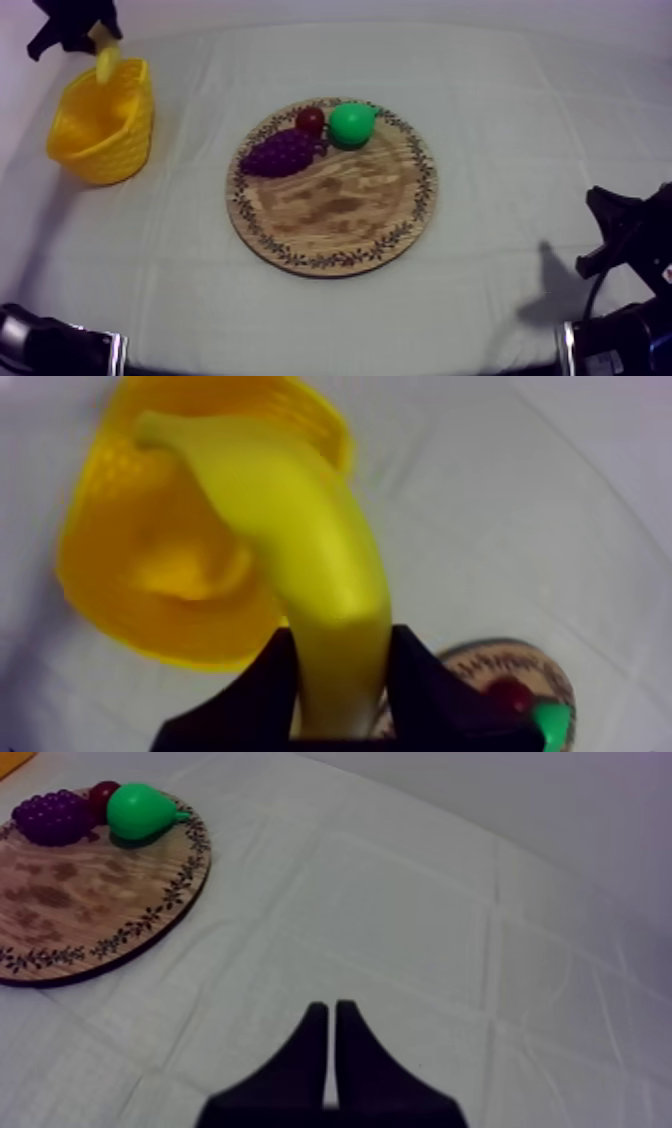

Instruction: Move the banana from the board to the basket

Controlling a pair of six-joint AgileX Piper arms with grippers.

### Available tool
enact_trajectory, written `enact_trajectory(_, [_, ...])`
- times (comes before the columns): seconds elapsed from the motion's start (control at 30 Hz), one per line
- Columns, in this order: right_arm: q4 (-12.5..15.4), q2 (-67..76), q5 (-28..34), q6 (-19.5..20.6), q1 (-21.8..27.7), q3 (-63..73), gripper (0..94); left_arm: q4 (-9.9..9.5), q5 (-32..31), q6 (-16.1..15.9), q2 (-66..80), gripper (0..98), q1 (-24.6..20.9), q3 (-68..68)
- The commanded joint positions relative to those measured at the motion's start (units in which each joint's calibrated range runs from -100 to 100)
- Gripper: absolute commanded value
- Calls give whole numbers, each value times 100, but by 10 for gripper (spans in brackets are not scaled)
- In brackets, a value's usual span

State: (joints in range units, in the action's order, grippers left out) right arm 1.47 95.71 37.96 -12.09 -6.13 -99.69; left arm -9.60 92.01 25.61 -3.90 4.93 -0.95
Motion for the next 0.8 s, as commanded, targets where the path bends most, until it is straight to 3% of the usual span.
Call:
enact_trajectory(0.0, [2, 4, 2, 0, 0, 3, 5, -16, -85, -4, -233, 285, -342, 43])
enact_trajectory(0.57, [2, 4, 2, 0, 0, 3, 5, 64, -1293, -96, -1192, 295, -726, 844])
enact_trajectory(0.77, [2, 4, 2, 0, 0, 3, 5, 121, -1746, -201, -1414, 369, -803, 985])
